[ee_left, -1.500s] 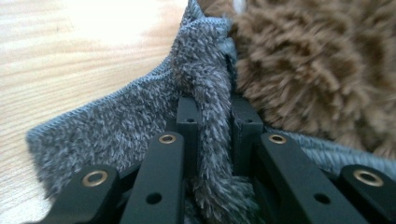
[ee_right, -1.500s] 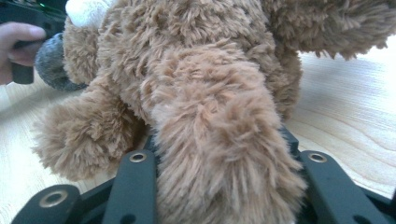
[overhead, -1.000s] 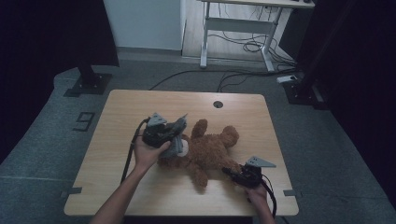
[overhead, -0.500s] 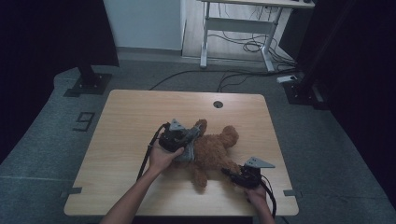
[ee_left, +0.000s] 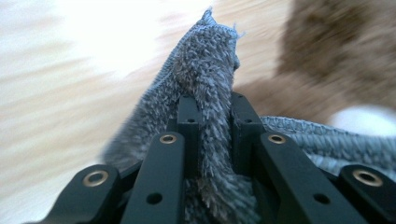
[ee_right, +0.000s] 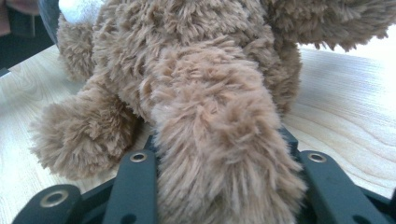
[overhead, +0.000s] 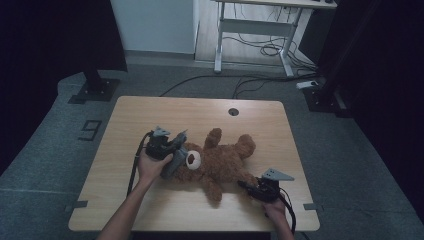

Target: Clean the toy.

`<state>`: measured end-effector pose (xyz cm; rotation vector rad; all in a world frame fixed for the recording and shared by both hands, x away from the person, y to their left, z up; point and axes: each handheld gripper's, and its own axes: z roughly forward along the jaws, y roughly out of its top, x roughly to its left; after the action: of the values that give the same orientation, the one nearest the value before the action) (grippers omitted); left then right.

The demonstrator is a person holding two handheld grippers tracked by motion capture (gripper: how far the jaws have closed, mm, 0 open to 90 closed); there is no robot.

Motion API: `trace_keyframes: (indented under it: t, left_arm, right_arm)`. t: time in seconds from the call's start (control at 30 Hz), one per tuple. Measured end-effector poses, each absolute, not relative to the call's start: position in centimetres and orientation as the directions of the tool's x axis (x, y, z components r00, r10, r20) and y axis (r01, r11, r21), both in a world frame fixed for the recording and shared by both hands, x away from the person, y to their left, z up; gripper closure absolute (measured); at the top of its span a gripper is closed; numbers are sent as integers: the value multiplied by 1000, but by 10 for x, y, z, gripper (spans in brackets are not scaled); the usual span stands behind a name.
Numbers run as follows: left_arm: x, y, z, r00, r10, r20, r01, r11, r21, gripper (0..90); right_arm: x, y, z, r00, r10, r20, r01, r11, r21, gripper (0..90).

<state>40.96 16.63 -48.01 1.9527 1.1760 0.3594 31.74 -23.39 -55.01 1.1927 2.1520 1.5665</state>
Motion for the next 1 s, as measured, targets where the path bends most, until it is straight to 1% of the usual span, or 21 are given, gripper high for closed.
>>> trace_keyframes:
  t: [0.13, 0.27, 0.37, 0.47, 0.57, 0.63, 0.77, 0.83, 0.9, 1.0]
  left_arm:
    - [404, 184, -498, 510, 839, -190, 638, -221, 737, 779]
    - [400, 190, -514, 520, 831, -200, 663, -244, 708, 779]
    - [398, 194, -516, 522, 823, -225, 670, -232, 705, 778]
    - [395, 197, -507, 521, 822, -230, 652, -210, 728, 778]
    - [391, 200, -485, 540, 808, -235, 611, -185, 770, 777]
    - [386, 197, -469, 569, 785, -246, 581, -171, 796, 777]
    - [375, 182, -440, 638, 730, -245, 515, -169, 840, 778]
    - [371, 171, -430, 662, 715, -223, 489, -188, 852, 778]
    - [369, 158, -426, 681, 704, -202, 473, -211, 856, 778]
    - [369, 140, -429, 701, 687, -194, 473, -243, 847, 777]
  right_arm:
    - [318, -234, -550, -640, 719, 271, 478, 96, 873, 577]
    - [317, -235, -551, -639, 721, 268, 475, 96, 875, 577]
    - [317, -234, -551, -638, 724, 263, 472, 98, 876, 577]
    - [317, -235, -551, -638, 723, 266, 473, 95, 876, 576]
    - [317, -235, -551, -639, 722, 264, 472, 97, 876, 575]
    - [317, -235, -551, -639, 722, 265, 472, 97, 876, 575]
    - [318, -235, -551, -640, 721, 265, 473, 98, 875, 575]
    - [318, -235, -551, -640, 720, 266, 474, 98, 875, 574]
    - [318, -236, -551, -641, 719, 268, 476, 98, 874, 574]
    - [318, -236, -551, -641, 718, 271, 478, 97, 873, 574]
